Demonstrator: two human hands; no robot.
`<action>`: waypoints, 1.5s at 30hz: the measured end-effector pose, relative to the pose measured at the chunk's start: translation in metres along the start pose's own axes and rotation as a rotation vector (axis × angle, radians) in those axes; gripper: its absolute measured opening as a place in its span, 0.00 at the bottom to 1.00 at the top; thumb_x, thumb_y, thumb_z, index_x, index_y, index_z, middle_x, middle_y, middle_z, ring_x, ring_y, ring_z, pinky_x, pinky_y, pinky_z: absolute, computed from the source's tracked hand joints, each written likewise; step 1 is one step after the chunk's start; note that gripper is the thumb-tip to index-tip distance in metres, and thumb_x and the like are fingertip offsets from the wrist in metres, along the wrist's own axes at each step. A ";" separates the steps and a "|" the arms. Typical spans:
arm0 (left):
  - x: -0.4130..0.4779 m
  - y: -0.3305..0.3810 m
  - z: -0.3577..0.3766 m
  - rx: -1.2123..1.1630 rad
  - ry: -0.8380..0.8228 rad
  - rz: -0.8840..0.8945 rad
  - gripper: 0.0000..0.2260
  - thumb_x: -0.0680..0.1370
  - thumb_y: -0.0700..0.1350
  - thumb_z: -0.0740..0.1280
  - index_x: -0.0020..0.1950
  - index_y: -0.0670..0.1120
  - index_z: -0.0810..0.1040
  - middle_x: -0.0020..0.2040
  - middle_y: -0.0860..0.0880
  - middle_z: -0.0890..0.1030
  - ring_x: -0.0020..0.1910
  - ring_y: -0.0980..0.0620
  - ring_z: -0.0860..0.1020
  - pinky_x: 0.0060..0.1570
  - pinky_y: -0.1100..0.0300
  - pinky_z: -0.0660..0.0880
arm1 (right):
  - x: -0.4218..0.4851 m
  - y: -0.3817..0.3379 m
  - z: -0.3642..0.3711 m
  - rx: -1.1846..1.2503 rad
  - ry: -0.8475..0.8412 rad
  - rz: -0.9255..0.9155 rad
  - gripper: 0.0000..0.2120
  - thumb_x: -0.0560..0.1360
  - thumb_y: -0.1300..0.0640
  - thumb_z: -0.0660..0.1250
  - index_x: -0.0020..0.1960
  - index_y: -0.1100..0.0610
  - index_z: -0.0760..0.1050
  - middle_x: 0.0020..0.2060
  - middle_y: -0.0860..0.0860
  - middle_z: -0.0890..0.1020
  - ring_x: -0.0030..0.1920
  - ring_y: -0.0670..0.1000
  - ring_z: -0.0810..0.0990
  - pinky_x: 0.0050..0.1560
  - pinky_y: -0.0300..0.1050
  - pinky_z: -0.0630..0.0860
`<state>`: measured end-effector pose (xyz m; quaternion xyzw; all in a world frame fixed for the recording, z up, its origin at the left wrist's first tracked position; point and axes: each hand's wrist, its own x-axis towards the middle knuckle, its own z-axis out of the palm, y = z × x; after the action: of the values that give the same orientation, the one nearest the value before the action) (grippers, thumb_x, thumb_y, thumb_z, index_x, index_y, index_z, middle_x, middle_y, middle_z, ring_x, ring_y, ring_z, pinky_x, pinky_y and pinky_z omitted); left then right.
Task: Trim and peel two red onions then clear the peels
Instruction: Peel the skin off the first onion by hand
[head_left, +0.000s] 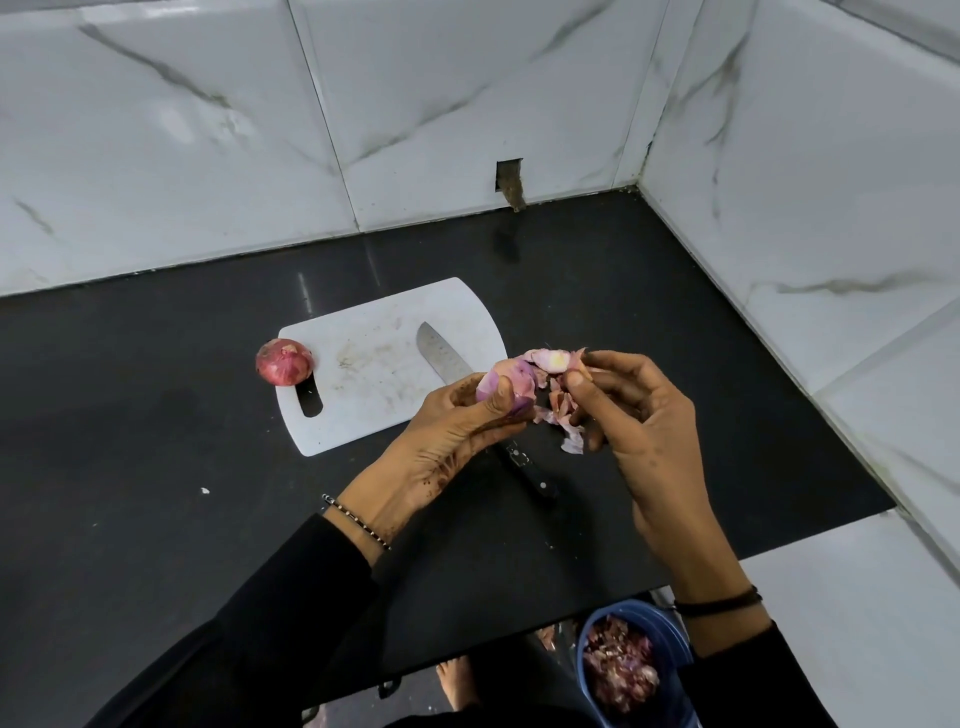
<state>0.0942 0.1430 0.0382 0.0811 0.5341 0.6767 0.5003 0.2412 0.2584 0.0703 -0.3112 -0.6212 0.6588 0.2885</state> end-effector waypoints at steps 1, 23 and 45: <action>0.000 0.000 0.000 -0.017 -0.010 -0.007 0.44 0.50 0.55 0.85 0.61 0.41 0.79 0.53 0.42 0.86 0.54 0.43 0.85 0.49 0.57 0.82 | 0.000 0.002 -0.001 -0.032 -0.008 -0.004 0.12 0.77 0.57 0.71 0.60 0.53 0.78 0.48 0.49 0.86 0.42 0.46 0.85 0.34 0.38 0.76; 0.004 -0.005 -0.008 0.069 -0.063 -0.161 0.55 0.40 0.68 0.82 0.61 0.41 0.77 0.46 0.43 0.85 0.44 0.47 0.84 0.46 0.54 0.83 | 0.005 0.002 0.004 -0.783 -0.272 -0.515 0.14 0.77 0.50 0.64 0.59 0.53 0.80 0.51 0.38 0.77 0.47 0.37 0.76 0.44 0.27 0.71; -0.005 -0.004 -0.027 -0.053 -0.266 -0.100 0.40 0.52 0.49 0.86 0.59 0.37 0.78 0.55 0.39 0.84 0.55 0.44 0.84 0.57 0.54 0.80 | 0.020 0.022 0.003 -0.591 0.088 -0.145 0.09 0.83 0.53 0.62 0.61 0.49 0.76 0.49 0.40 0.81 0.50 0.38 0.80 0.48 0.31 0.75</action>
<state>0.0814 0.1210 0.0259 0.1301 0.4483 0.6480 0.6019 0.2266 0.2707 0.0478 -0.3647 -0.7935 0.4131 0.2584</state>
